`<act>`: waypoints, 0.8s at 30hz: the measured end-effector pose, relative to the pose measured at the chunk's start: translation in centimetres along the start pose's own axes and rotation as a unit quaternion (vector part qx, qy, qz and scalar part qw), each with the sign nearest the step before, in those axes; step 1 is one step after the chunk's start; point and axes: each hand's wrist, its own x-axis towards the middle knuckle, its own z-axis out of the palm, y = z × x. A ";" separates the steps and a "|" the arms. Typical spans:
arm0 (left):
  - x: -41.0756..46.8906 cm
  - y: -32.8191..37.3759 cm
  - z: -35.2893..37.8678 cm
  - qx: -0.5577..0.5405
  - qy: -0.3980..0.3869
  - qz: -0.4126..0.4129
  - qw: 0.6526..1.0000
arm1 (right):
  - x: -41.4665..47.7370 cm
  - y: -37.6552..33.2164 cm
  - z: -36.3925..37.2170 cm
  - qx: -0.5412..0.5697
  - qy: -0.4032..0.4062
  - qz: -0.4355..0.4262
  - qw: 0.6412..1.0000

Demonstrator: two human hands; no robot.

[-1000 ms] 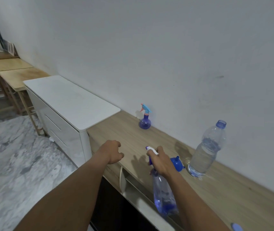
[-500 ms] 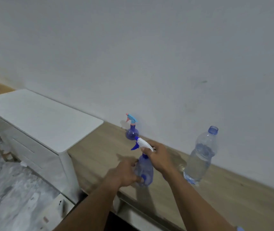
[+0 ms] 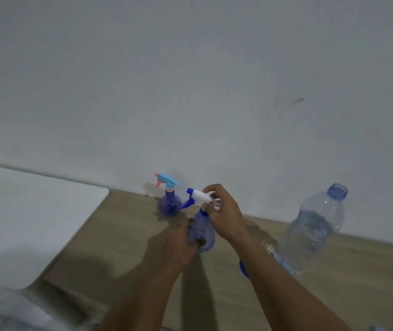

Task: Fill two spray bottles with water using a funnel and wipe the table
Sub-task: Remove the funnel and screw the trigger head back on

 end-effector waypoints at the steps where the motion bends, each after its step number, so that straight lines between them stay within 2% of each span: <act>1: 1.2 -0.2 0.4 0.004 -0.006 0.002 1.000 | 0.9 0.6 0.3 -0.004 0.010 0.004 1.000; 5: 5.2 -1.3 1.5 0.016 -0.020 0.006 1.000 | 3.7 2.8 1.2 -0.022 0.041 0.020 0.999; 7: 6.8 -1.8 2.2 -0.011 -0.006 0.004 1.000 | 4.9 3.8 1.7 -0.031 0.041 0.030 0.998; 15: 11.6 -2.2 4.0 -0.064 0.016 -0.006 0.998 | 9.0 5.5 2.8 -0.062 0.084 -0.002 0.995; 24: 13.1 -1.9 4.3 -0.040 -0.005 -0.018 0.999 | 9.7 6.0 2.6 -0.062 0.080 0.015 0.995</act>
